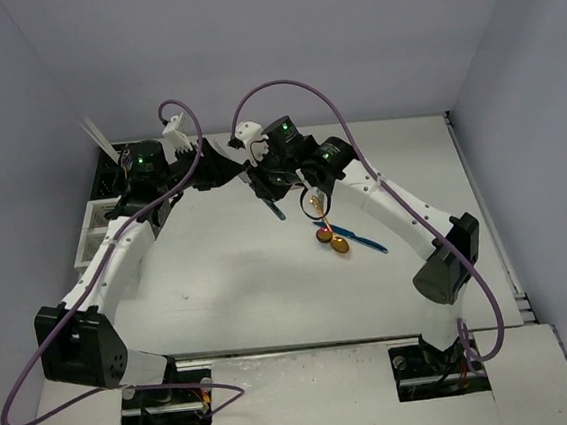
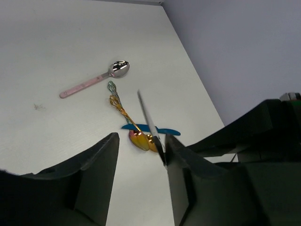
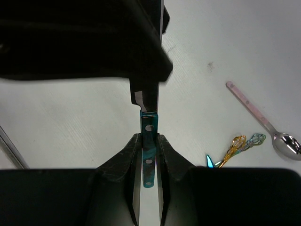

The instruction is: Sort the eating utensils into containers

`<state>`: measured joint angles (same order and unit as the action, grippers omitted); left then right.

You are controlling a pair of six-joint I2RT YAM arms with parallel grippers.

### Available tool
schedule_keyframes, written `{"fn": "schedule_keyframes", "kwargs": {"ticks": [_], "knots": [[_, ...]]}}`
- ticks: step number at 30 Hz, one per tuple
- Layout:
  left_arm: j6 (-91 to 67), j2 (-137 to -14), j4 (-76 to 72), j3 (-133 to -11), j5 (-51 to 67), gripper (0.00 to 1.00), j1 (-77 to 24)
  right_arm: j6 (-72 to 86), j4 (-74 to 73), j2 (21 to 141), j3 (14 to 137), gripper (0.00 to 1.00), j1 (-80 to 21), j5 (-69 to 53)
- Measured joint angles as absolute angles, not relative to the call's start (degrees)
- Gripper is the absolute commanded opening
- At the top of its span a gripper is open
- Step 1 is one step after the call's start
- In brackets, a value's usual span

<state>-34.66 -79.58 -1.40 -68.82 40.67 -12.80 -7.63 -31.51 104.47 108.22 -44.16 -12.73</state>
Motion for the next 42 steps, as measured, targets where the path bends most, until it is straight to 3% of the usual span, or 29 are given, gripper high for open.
{"fn": "schedule_keyframes", "kwargs": {"ticks": [4,7,8,9,10,12,14,19,25,32,42], "knots": [[-36.7,-80.3,-2.6,-68.8,40.7,0.01,-12.9,-7.7,-31.5,104.5,108.2,0.00,-44.5,-11.9],[-38.7,-80.3,-4.2,-68.8,41.8,0.00,-13.2,-7.8,-31.5,104.5,108.2,0.06,-44.7,-11.2],[-39.1,-80.3,-4.5,-68.8,42.0,0.00,-13.3,-7.8,-31.5,104.5,108.2,0.21,-44.7,-11.0],[-39.4,-80.3,-4.8,-68.8,42.1,0.00,-13.3,-7.8,-31.5,104.5,108.2,0.47,-44.7,-10.9],[-39.7,-80.2,-5.1,-68.7,42.2,0.00,-13.3,-7.8,-31.5,104.5,108.2,0.59,-44.7,-10.7],[-39.4,-79.9,-5.3,-68.1,42.6,0.00,-12.8,-7.5,-31.5,104.5,108.2,0.75,-44.7,-10.3],[-39.2,-79.1,-4.9,-67.0,42.9,0.00,-11.1,-7.7,-31.5,104.5,108.2,0.84,-44.7,-10.0],[-33.4,-77.8,2.8,-68.3,44.9,0.00,-1.6,-7.7,-31.2,103.4,106.6,0.86,-43.0,-9.8],[-15.2,-77.8,22.0,-80.9,45.0,0.00,15.1,-8.4,-30.7,98.4,99.1,0.85,-34.3,-8.1],[0.6,-78.5,31.3,-89.1,45.7,0.00,31.0,-10.6,-31.0,96.4,90.1,0.83,-32.1,-2.4],[7.7,-87.7,34.5,-94.9,46.1,0.00,33.9,-11.0,-31.0,96.4,88.7,0.81,-32.4,-0.1]]}}
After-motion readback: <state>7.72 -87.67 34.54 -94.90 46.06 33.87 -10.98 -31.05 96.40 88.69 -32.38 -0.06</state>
